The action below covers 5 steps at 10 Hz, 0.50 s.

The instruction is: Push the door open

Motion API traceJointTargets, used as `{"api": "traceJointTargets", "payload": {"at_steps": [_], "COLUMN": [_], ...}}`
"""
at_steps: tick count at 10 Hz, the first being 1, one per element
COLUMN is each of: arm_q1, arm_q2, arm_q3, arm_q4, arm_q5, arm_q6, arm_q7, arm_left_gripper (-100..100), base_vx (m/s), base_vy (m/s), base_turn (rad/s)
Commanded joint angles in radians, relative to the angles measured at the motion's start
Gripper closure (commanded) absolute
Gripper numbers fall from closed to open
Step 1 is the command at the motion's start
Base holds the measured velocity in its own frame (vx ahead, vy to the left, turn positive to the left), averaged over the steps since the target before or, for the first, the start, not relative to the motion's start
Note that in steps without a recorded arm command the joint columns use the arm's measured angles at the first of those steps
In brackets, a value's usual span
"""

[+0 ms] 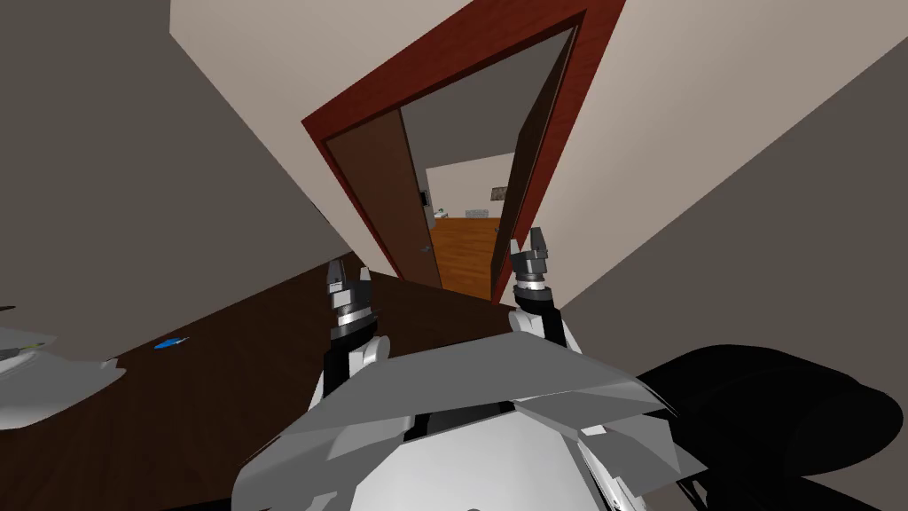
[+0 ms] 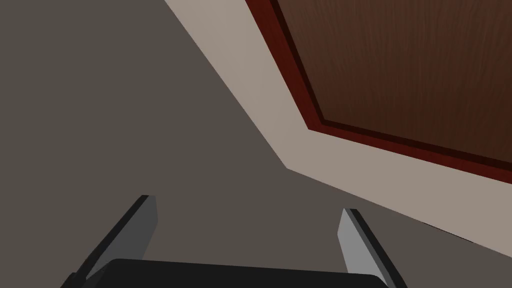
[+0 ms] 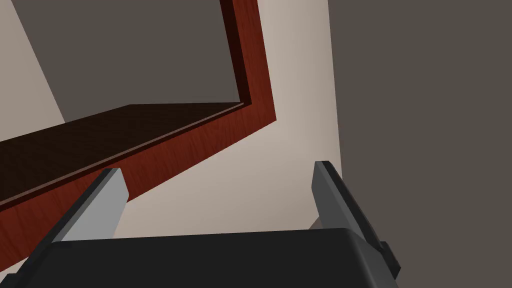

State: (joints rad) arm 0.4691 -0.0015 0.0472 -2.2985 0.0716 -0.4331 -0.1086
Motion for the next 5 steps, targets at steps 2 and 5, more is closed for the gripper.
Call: {"api": "traceJointTargets", "payload": {"at_steps": [2, 5], "arm_q1": [-0.022, -0.054], "arm_q2": [0.011, 0.023], "arm_q3": [-0.005, -0.012], "arm_q4": [0.056, 0.136], "arm_q5": [0.001, 0.001], "arm_q6": [-0.013, -0.03], "arm_q7": [0.004, 0.01], "arm_left_gripper": [-100, -100], "base_vx": [0.055, 0.106], "base_vy": [0.04, 0.057], "base_turn": [-0.056, -0.048]}}
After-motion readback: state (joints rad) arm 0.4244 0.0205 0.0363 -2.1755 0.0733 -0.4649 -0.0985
